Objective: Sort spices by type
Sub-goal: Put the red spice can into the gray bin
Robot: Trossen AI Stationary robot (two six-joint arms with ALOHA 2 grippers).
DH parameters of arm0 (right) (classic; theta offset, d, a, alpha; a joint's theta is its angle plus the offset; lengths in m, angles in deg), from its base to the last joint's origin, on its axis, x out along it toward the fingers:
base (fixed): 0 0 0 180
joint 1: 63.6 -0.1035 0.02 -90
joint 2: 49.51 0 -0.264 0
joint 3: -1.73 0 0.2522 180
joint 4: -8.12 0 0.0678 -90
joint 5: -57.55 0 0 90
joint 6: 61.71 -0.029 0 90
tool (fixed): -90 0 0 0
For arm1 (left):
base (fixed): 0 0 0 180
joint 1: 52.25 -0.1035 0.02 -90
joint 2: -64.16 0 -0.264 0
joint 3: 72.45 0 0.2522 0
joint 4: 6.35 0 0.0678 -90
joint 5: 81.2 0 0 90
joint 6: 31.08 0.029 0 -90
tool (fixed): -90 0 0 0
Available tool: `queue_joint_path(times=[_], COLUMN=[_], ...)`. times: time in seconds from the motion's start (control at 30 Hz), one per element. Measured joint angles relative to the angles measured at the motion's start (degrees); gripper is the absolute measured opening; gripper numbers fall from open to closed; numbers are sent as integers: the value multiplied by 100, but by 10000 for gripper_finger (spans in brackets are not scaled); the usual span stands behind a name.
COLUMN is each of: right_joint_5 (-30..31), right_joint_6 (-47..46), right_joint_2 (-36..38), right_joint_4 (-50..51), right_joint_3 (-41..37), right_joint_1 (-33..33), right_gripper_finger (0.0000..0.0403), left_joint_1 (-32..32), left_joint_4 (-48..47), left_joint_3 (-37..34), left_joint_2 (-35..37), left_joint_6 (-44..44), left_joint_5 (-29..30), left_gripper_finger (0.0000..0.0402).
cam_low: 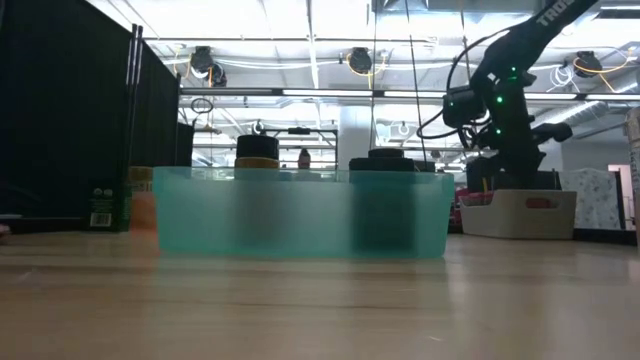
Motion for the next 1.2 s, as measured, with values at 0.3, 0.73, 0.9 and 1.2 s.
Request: queue_joint_path(times=[0.3,0.73,0.9,1.2], right_joint_5=[29,119,468,733], right_joint_6=[137,1442,1452,965], right_joint_2=[0,0,73,-77], right_joint_4=[-230,-245,-134,-416], right_joint_3=[-71,-76,-82,-80], right_joint_1=[-1,-28,-202,-131], right_gripper_finger=[0,0,0,0], left_joint_1=[0,0,0,-2], left_joint_4=[0,0,0,0], left_joint_3=[0,0,0,0], left_joint_2=[0,0,0,0], left_joint_6=[0,0,2,-7], left_joint_5=[0,0,0,0], left_gripper_finger=[313,313,313,313])
